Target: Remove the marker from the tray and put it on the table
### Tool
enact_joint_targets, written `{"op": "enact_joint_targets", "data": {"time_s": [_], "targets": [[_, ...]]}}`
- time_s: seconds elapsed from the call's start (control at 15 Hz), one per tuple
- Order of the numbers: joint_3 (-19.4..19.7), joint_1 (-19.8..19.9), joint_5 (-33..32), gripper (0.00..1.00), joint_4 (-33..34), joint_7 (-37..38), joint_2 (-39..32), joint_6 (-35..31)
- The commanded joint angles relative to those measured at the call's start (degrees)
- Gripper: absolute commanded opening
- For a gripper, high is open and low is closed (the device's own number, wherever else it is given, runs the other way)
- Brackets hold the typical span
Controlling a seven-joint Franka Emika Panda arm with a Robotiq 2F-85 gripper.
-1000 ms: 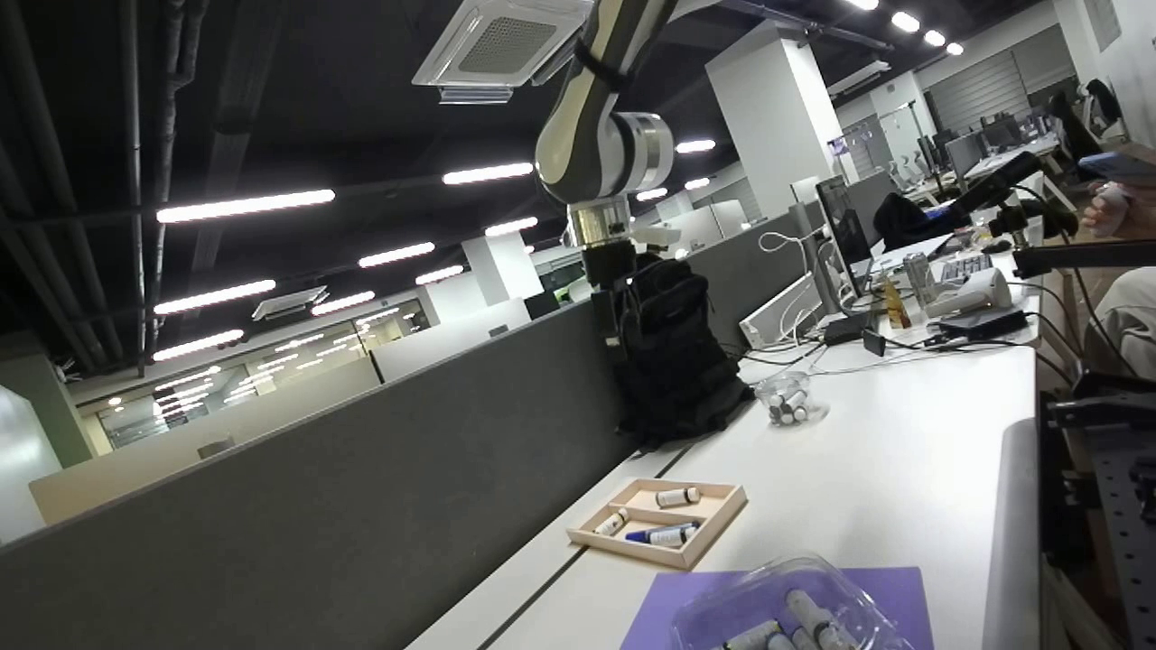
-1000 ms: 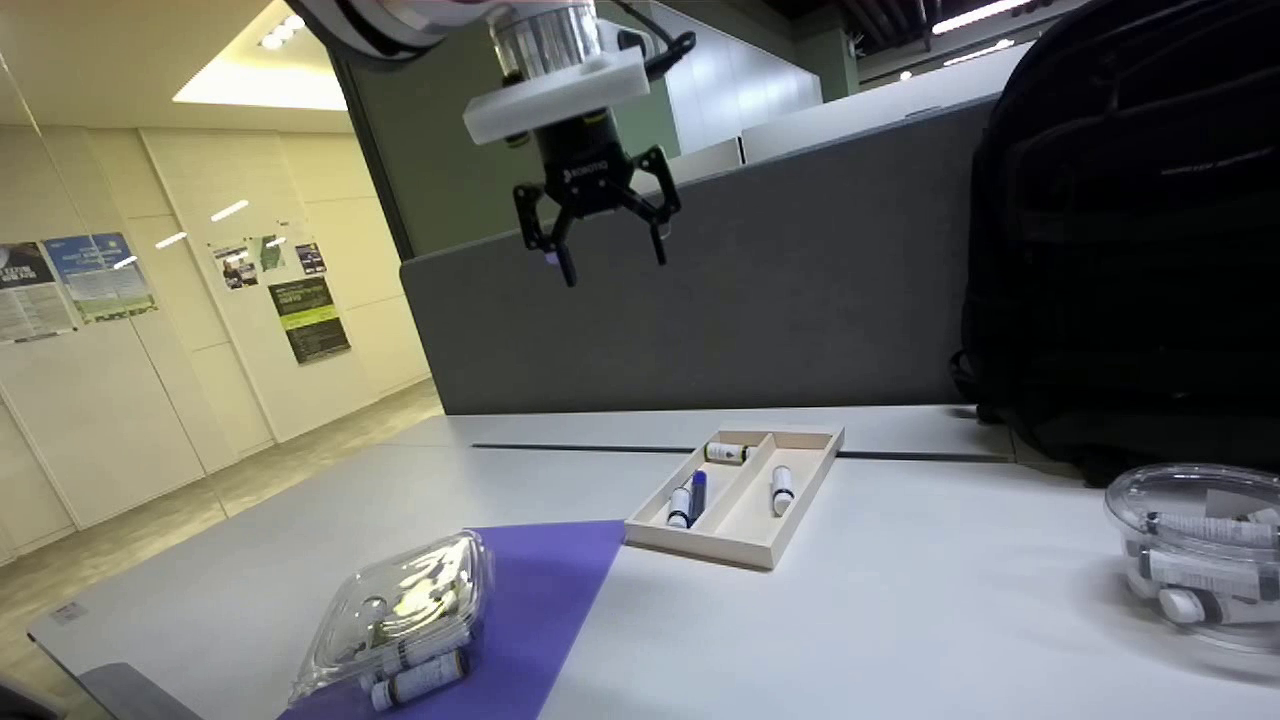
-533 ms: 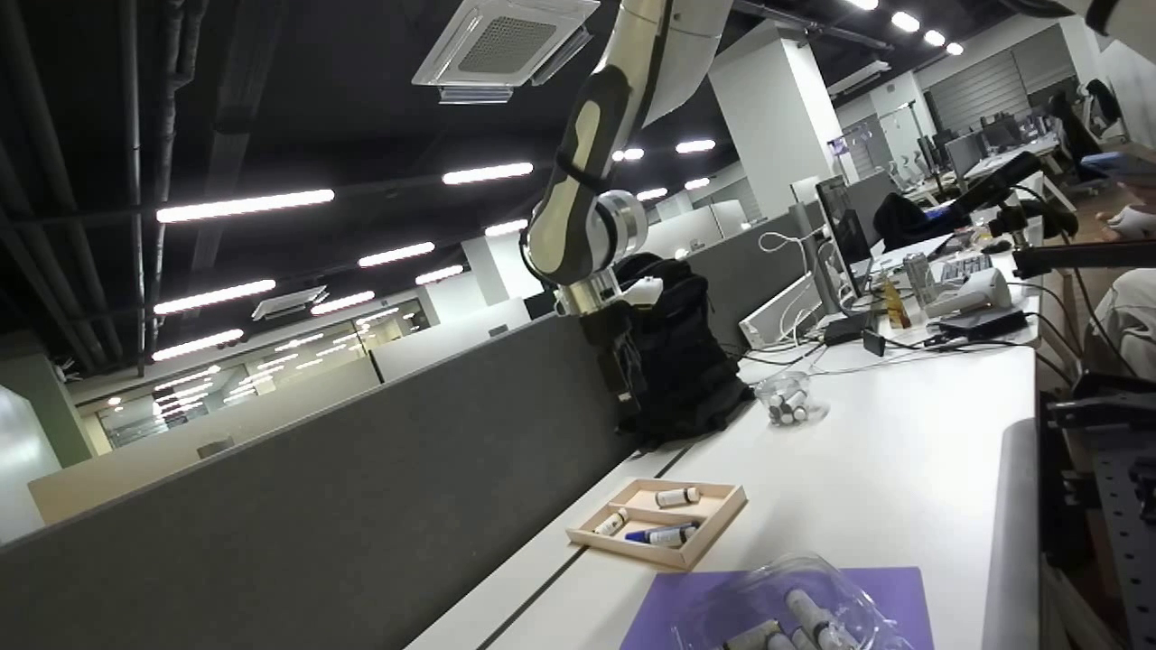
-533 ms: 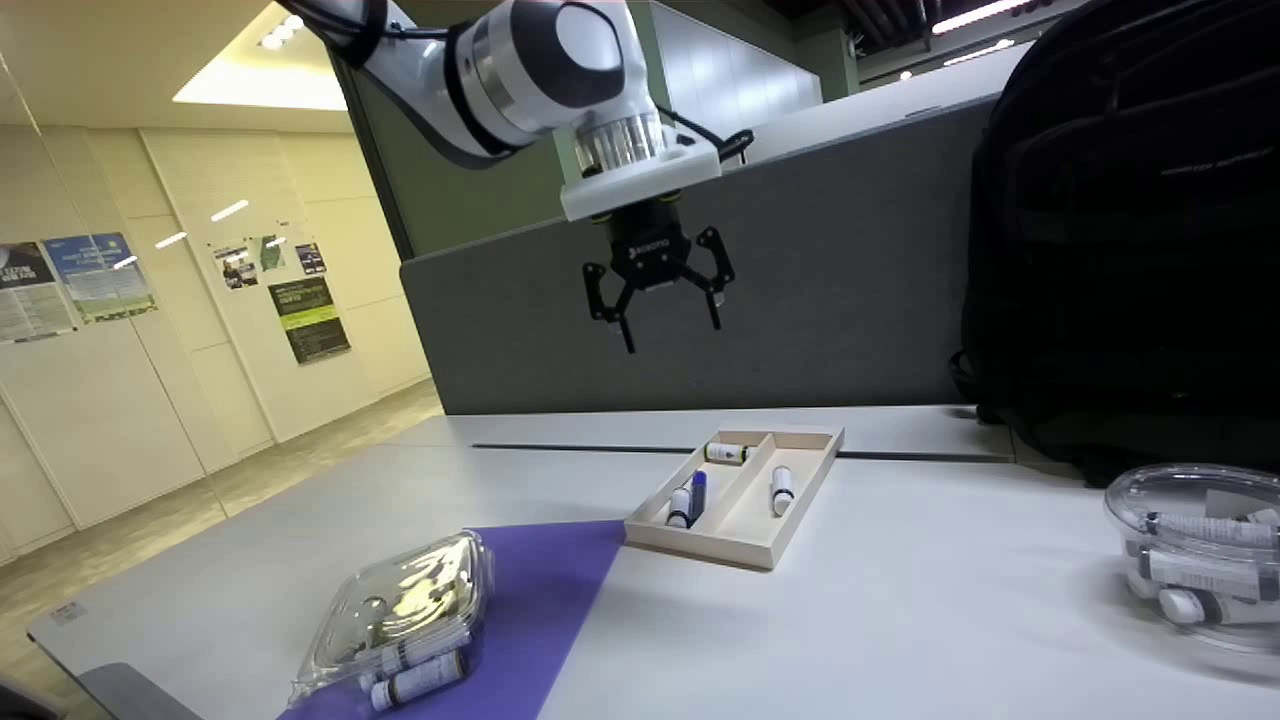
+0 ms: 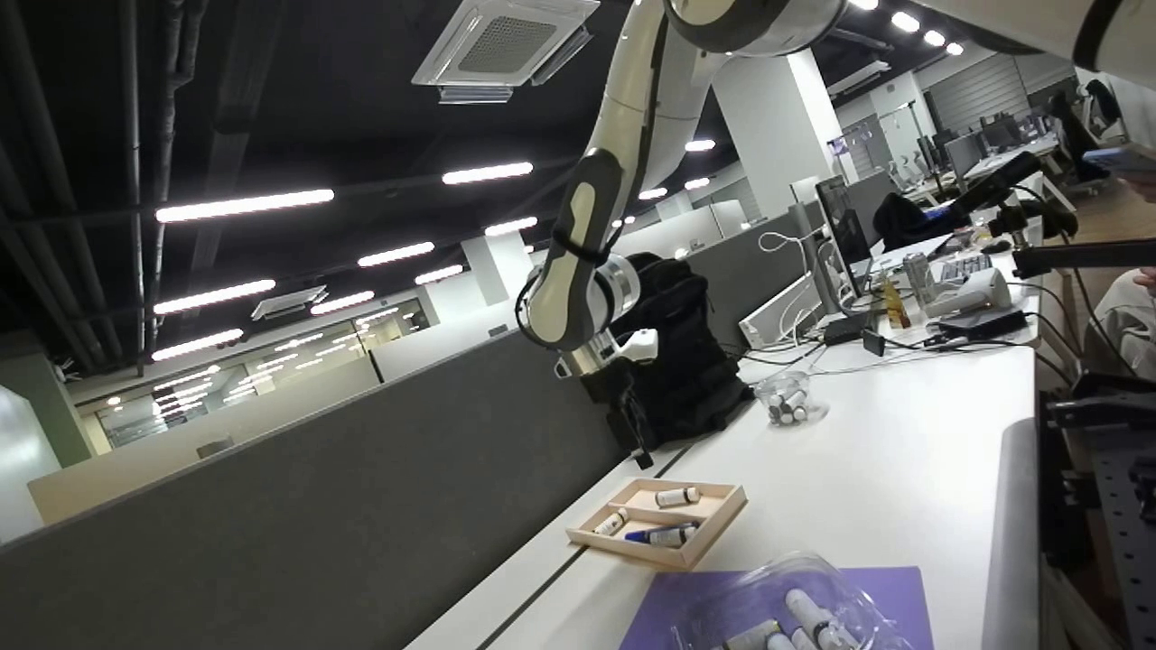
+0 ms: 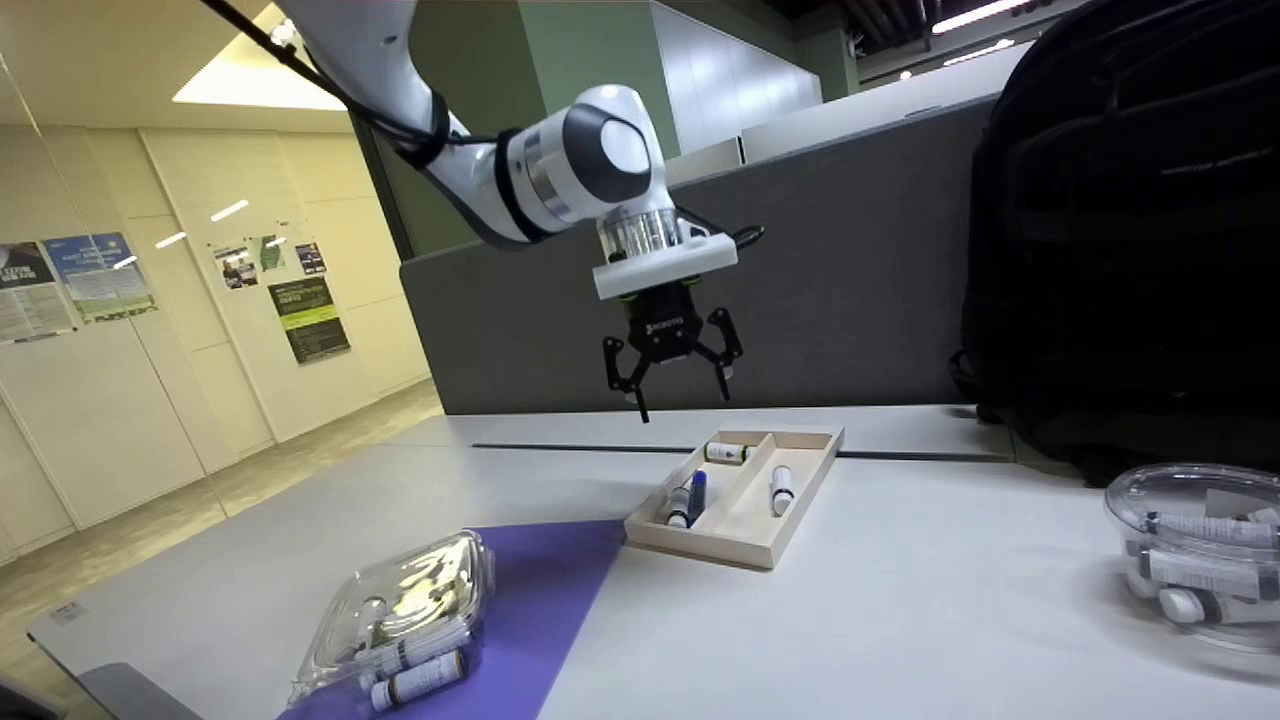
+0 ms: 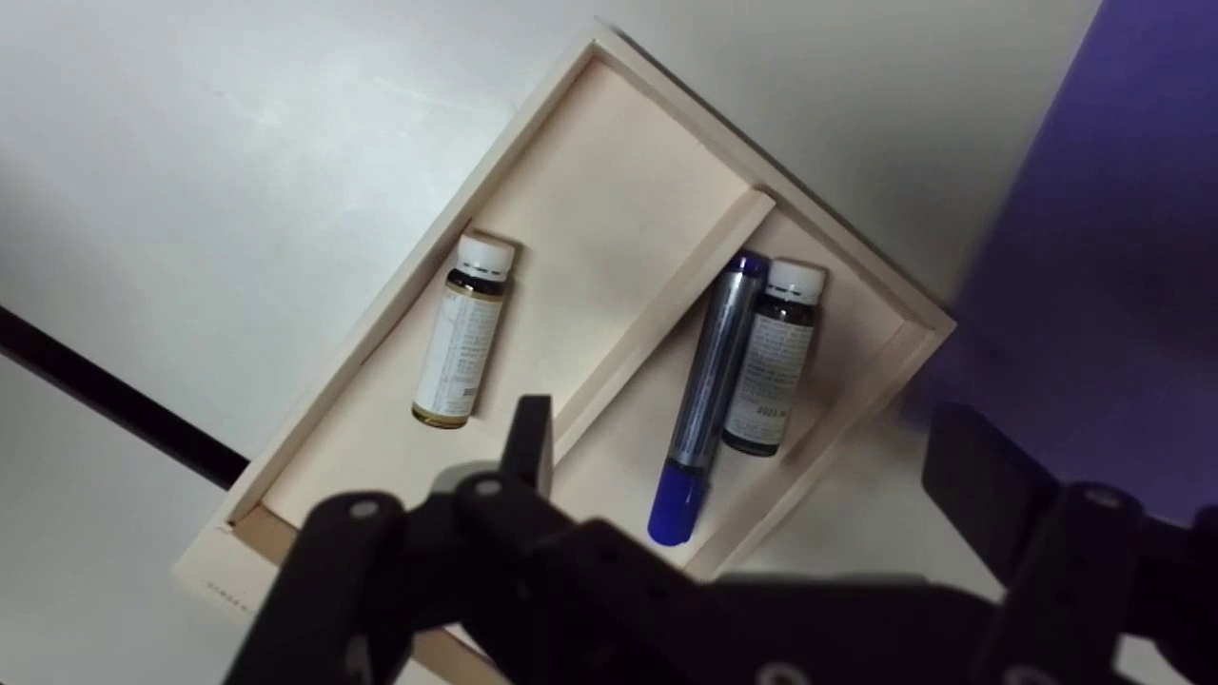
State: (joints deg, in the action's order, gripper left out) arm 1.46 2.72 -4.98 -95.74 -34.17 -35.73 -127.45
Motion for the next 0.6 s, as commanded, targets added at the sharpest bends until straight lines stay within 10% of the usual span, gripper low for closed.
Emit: {"op": "enact_joint_targets", "data": {"time_s": [0.0, 0.53], "targets": [[-1.46, 0.38, -2.47, 1.0, 3.52, 1.91, -4.4, 0.23], [-1.86, 0.74, -2.99, 1.0, 1.73, 1.75, -3.98, -1.35]]}}
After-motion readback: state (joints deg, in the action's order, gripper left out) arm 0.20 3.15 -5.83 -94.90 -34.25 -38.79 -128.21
